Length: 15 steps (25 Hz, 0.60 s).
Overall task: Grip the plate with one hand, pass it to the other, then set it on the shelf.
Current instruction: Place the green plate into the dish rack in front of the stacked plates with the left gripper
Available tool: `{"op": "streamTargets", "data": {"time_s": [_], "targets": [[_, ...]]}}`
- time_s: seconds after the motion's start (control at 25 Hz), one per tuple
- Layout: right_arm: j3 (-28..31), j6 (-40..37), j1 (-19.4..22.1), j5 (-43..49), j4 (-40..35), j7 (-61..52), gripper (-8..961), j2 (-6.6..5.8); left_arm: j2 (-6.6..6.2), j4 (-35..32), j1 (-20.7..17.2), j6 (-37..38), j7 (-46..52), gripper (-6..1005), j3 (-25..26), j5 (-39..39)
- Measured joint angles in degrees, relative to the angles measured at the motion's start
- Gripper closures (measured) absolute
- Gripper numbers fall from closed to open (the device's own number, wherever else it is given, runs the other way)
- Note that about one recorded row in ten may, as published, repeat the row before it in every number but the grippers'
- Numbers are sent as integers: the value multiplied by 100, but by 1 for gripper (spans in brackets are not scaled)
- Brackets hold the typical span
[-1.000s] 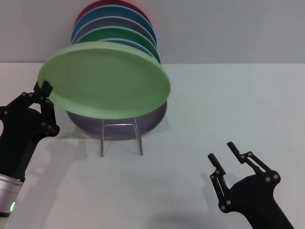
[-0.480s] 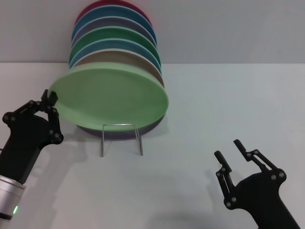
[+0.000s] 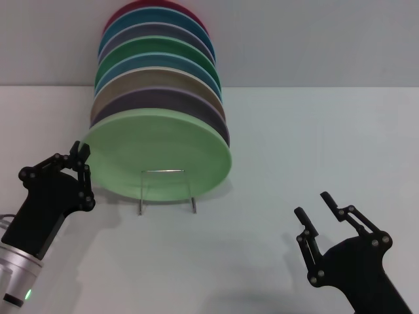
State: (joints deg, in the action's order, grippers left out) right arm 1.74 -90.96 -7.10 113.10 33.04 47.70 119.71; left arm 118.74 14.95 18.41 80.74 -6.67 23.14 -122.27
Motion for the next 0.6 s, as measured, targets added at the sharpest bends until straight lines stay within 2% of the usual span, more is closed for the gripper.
{"op": "streamTargets", "data": {"time_s": [0.6], "targets": [[4, 9, -40, 1, -5, 3, 609, 0, 8, 67, 4, -224, 50, 831, -26, 10]]}}
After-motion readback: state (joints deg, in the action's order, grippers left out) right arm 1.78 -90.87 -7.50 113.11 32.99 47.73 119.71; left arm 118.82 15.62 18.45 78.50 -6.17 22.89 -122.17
